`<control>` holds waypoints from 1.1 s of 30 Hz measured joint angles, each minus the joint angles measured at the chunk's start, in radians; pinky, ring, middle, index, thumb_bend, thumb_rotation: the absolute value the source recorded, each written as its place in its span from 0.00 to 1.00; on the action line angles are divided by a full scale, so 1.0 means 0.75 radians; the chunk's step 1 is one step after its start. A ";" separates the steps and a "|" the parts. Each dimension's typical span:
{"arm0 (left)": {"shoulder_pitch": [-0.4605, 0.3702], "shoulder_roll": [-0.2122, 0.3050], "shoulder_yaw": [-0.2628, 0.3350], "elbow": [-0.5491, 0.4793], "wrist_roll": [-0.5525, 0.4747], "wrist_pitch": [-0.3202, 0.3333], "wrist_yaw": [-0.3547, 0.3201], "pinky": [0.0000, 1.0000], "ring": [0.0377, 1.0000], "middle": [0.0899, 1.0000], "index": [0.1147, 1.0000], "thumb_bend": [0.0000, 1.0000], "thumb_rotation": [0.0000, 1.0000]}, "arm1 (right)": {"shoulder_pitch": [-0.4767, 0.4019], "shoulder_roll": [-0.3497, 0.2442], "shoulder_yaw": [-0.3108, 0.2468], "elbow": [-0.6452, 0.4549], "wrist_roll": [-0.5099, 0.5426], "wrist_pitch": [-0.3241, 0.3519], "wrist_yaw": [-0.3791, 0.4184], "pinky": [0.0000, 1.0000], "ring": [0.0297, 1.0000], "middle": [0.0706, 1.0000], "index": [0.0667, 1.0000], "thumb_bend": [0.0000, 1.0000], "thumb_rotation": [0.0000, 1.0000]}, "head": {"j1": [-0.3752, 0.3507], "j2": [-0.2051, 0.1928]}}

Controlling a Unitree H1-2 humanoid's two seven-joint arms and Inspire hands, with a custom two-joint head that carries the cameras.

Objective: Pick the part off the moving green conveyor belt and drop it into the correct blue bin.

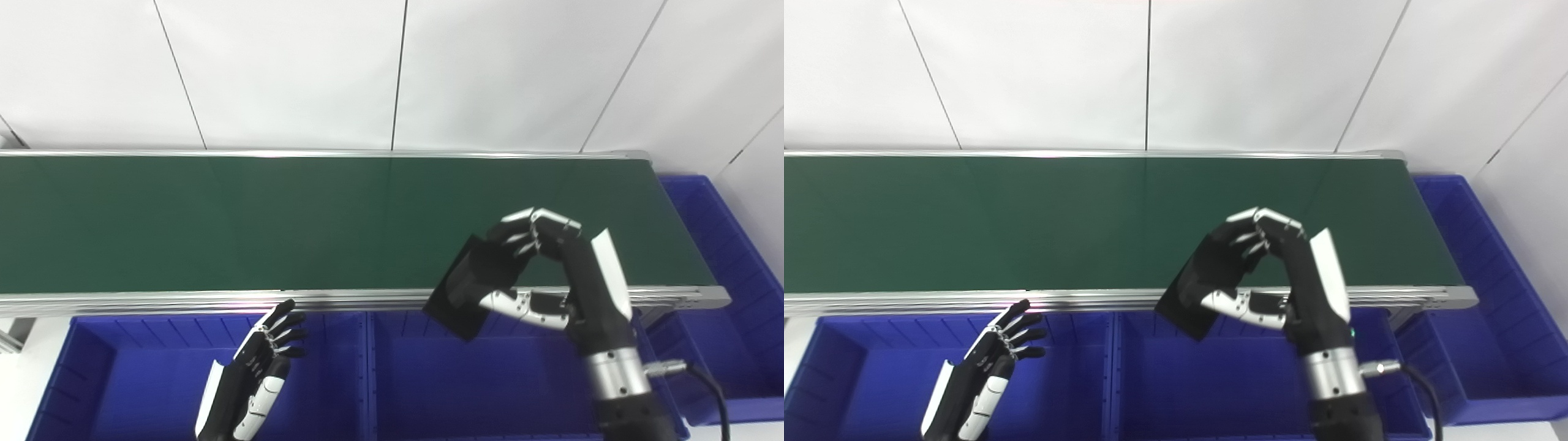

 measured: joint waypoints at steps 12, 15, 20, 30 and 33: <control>0.008 0.006 0.016 -0.025 -0.006 0.014 -0.016 0.66 0.75 0.81 0.86 0.61 0.79 | 0.227 0.064 0.059 0.206 -0.026 -0.119 -0.112 0.33 0.44 0.49 0.47 0.50 0.00 | 0.006 -0.010; 0.010 0.008 0.022 -0.032 -0.006 0.014 -0.018 0.66 0.75 0.80 0.86 0.61 0.79 | 0.235 0.073 0.068 0.288 -0.018 -0.179 -0.142 0.33 0.44 0.49 0.46 0.50 0.00 | 0.006 -0.010; 0.023 0.015 0.028 -0.037 -0.008 0.020 -0.024 0.67 0.75 0.81 0.86 0.60 0.78 | 0.232 0.091 0.074 0.411 -0.023 -0.233 -0.193 0.33 0.43 0.49 0.47 0.50 0.00 | 0.016 -0.008; 0.026 0.017 0.038 -0.046 -0.018 0.051 -0.044 0.67 0.75 0.81 0.86 0.62 0.78 | 0.191 0.109 0.095 0.656 -0.024 -0.298 -0.255 0.32 0.42 0.48 0.48 0.50 0.00 | 0.012 -0.012; 0.027 0.019 0.042 -0.046 -0.018 0.052 -0.047 0.68 0.75 0.81 0.86 0.64 0.79 | 0.164 0.112 0.099 0.701 -0.027 -0.300 -0.270 0.33 0.42 0.47 0.47 0.50 0.00 | 0.010 -0.014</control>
